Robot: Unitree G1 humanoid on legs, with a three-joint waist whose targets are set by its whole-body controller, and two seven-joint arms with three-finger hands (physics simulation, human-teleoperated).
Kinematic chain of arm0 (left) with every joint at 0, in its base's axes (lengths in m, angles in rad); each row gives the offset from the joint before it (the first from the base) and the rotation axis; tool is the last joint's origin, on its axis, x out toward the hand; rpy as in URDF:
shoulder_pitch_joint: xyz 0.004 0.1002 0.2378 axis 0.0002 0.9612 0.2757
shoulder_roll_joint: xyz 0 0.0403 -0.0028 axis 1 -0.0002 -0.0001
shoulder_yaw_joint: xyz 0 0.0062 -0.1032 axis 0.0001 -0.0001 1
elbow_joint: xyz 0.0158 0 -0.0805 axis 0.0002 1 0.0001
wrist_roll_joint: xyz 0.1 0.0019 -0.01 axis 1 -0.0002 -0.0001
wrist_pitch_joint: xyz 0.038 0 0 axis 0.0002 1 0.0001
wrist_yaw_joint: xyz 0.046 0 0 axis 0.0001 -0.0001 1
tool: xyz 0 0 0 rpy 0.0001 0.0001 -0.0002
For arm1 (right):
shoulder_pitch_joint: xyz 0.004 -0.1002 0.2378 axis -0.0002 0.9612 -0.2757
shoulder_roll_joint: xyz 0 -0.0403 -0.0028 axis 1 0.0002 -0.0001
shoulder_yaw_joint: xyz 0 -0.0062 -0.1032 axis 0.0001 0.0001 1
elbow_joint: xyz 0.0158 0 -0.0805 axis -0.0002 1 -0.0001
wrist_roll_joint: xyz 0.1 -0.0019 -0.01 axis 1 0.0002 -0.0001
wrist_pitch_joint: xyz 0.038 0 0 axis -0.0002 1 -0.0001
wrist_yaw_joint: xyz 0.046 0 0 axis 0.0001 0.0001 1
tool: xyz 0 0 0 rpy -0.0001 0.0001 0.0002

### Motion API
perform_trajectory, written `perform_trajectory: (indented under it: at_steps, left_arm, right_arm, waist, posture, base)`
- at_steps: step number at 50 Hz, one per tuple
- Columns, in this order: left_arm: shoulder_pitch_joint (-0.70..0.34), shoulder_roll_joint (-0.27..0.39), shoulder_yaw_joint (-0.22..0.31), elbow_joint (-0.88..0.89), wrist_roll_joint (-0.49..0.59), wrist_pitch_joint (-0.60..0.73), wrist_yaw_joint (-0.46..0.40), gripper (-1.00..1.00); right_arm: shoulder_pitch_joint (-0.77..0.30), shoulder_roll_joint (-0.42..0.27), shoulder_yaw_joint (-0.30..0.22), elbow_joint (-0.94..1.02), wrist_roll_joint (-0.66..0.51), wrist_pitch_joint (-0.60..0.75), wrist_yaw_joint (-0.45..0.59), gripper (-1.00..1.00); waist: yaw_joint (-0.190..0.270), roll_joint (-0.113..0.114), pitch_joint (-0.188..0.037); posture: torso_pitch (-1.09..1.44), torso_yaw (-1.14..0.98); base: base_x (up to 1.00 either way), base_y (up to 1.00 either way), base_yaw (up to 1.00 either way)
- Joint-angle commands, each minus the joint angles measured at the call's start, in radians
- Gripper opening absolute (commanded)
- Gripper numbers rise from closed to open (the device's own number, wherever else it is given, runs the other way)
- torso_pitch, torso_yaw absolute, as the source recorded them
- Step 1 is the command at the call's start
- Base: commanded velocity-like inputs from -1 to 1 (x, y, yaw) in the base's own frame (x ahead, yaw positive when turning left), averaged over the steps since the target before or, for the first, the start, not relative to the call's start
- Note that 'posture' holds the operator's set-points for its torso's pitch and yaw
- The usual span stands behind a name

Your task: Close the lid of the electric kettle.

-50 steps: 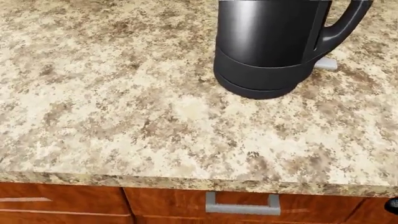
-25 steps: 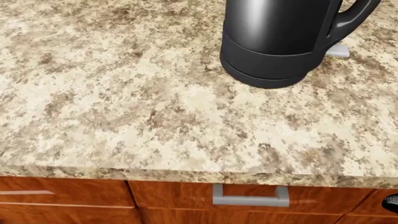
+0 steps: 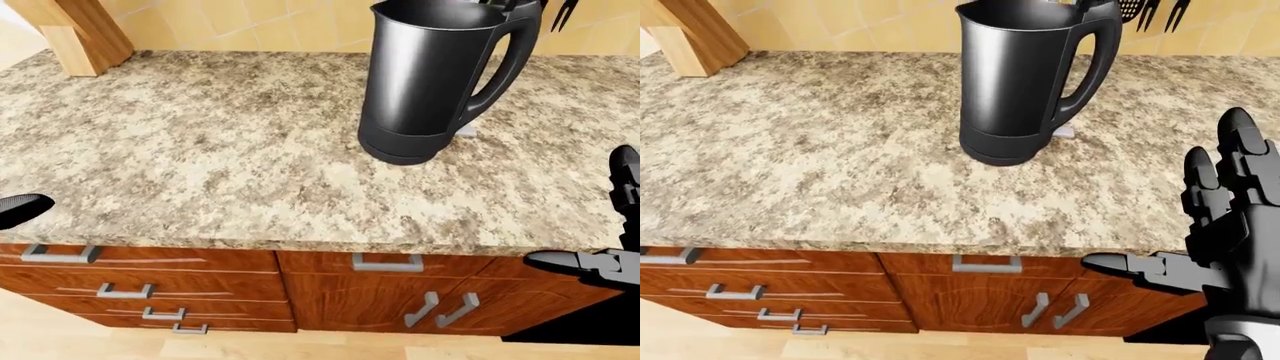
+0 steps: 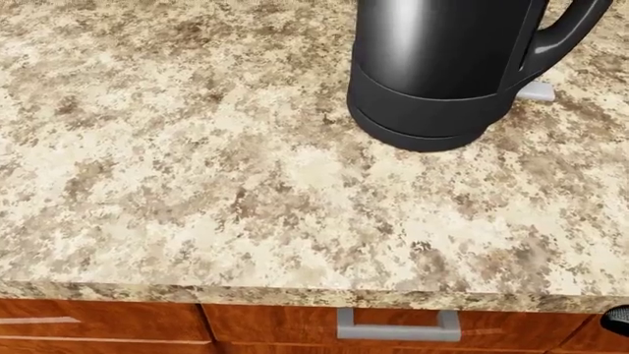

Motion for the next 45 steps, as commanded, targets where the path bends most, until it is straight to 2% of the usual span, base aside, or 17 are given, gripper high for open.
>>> perform_trajectory:
  at_steps: [1, 2, 3, 5, 12, 18, 20, 22, 23, 26, 32, 35, 37, 38, 39, 42, 45]
  left_arm:
    - [-0.013, 0.023, 0.016, -0.028, -0.002, -0.027, 0.0, 1.0]
    - [-0.011, 0.022, 0.015, -0.027, 0.001, -0.03, -0.001, 1.0]
    - [-0.012, 0.024, 0.019, -0.029, -0.003, -0.026, -0.001, 1.0]
    - [-0.01, 0.021, 0.018, -0.03, -0.002, -0.028, -0.001, 1.0]
    - [-0.009, 0.023, 0.023, -0.037, -0.008, -0.02, 0.0, 1.0]
    - [-0.012, 0.027, 0.025, -0.039, -0.012, -0.016, 0.001, 1.0]
    - [-0.01, 0.025, 0.023, -0.037, -0.009, -0.019, -0.001, 1.0]
    - [-0.011, 0.026, 0.022, -0.037, -0.01, -0.02, 0.0, 1.0]
    - [-0.01, 0.024, 0.021, -0.036, -0.008, -0.022, -0.001, 1.0]
    - [-0.011, 0.023, 0.016, -0.031, -0.005, -0.028, -0.002, 1.0]
    - [-0.013, 0.025, 0.017, -0.031, -0.007, -0.027, -0.003, 1.0]
    - [-0.014, 0.027, 0.021, -0.034, -0.011, -0.022, -0.002, 1.0]
    - [-0.011, 0.025, 0.02, -0.032, -0.009, -0.025, -0.003, 1.0]
    - [-0.014, 0.029, 0.023, -0.035, -0.013, -0.019, -0.001, 1.0]
    - [-0.012, 0.027, 0.021, -0.035, -0.012, -0.021, -0.001, 1.0]
    - [-0.014, 0.031, 0.026, -0.037, -0.016, -0.016, 0.0, 1.0]
    - [-0.013, 0.03, 0.027, -0.039, -0.018, -0.015, 0.0, 1.0]
  right_arm:
    - [-0.008, -0.019, -0.016, -0.022, 0.001, -0.028, -0.008, 1.0]
    - [-0.006, -0.018, -0.016, -0.022, 0.002, -0.031, -0.008, 1.0]
    - [-0.004, -0.02, -0.016, -0.022, 0.004, -0.032, -0.01, 1.0]
    - [-0.004, -0.022, -0.017, -0.022, 0.008, -0.032, -0.013, 1.0]
    - [-0.003, -0.023, -0.011, -0.022, 0.005, -0.033, -0.015, 1.0]
    - [-0.004, -0.018, -0.017, -0.022, 0.0, -0.031, -0.006, 1.0]
    - [0.0, -0.031, -0.02, -0.022, 0.018, -0.032, -0.021, 1.0]
    - [0.0, -0.031, -0.015, -0.022, 0.018, -0.033, -0.025, 1.0]
    - [0.0, -0.031, -0.015, -0.022, 0.018, -0.033, -0.025, 1.0]
    - [-0.001, -0.031, -0.017, -0.022, 0.018, -0.032, -0.023, 1.0]
    - [0.001, -0.038, -0.019, -0.022, 0.026, -0.032, -0.03, 1.0]
    - [0.004, -0.038, -0.018, -0.022, 0.027, -0.036, -0.032, 1.0]
    - [0.0, -0.033, -0.013, -0.022, 0.014, -0.035, -0.025, 1.0]
    - [0.0, -0.033, -0.01, -0.022, 0.007, -0.035, -0.023, 1.0]
    - [-0.001, -0.024, -0.004, -0.022, -0.01, -0.037, -0.015, 1.0]
    - [0.0, -0.027, -0.006, -0.022, -0.01, -0.036, -0.016, 1.0]
    - [0.002, -0.033, -0.008, -0.022, 0.002, -0.039, -0.025, 1.0]
  waist:
    - [0.0, 0.003, -0.014]
    - [0.0, 0.003, -0.014]
    - [0.0, 0.007, -0.029]
    - [0.004, 0.007, -0.013]
    - [0.004, 0.0, -0.013]
    - [0.001, 0.016, -0.009]
    - [0.001, 0.031, -0.009]
    - [-0.001, 0.069, -0.013]
    - [0.0, 0.047, -0.009]
    - [0.006, 0.057, -0.008]
    - [0.007, 0.023, -0.009]
    - [0.011, -0.013, -0.013]
    - [0.013, -0.063, -0.027]
    - [0.008, -0.035, -0.015]
    - [0.007, -0.029, 0.01]
    - [0.005, 0.007, -0.001]
    - [0.0, 0.005, -0.007]
  posture:
    - [0.0, 0.0]
    - [0.0, 0.0]
    - [0.0, 0.0]
    - [0.0, 0.0]
    - [0.0, 0.0]
    - [0.0, 0.0]
    - [0.0, 0.0]
    - [0.0, 0.0]
    - [0.0, 0.0]
    - [0.0, 0.0]
    - [0.0, 0.0]
    - [0.0, 0.0]
    - [0.0, 0.0]
    - [0.0, 0.0]
    - [0.0, 0.0]
    - [0.0, 0.0]
    - [0.0, 0.0]
  base:
    - [0.01, 0.0, 0.0]
    - [0.03, 0.0, 0.0]
    - [0.06, 0.0, 0.0]
    - [0.07, 0.0, 0.0]
    - [0.07, 0.0, 0.0]
    - [0.07, 0.0, 0.0]
    - [0.07, 0.0, 0.0]
    - [0.07, 0.0, 0.0]
    - [0.06, 0.0, 0.0]
    - [0.07, 0.0, 0.0]
    - [0.07, 0.0, 0.0]
    - [0.08, 0.0, 0.0]
    - [0.07, 0.0, 0.0]
    - [0.08, 0.0, 0.0]
    - [0.0, 0.0, 0.0]
    - [0.0, 0.0, 0.0]
    - [0.0, 0.0, 0.0]
